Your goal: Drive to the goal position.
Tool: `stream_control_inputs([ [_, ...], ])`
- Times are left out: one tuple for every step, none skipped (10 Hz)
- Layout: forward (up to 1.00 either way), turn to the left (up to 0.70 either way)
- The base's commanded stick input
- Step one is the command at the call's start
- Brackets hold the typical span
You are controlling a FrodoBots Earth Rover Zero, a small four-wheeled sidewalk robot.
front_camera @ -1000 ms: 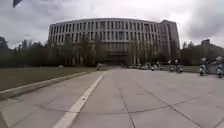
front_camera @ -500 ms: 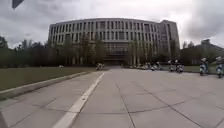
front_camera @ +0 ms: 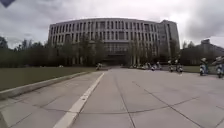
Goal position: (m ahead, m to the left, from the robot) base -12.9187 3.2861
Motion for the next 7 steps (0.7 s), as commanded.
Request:
stream_control_inputs([
  [0.06,0.00],
  [0.06,0.00],
  [0.06,0.00],
  [0.07,0.00],
  [0.07,0.00],
  [0.06,0.00],
  [0.07,0.00],
])
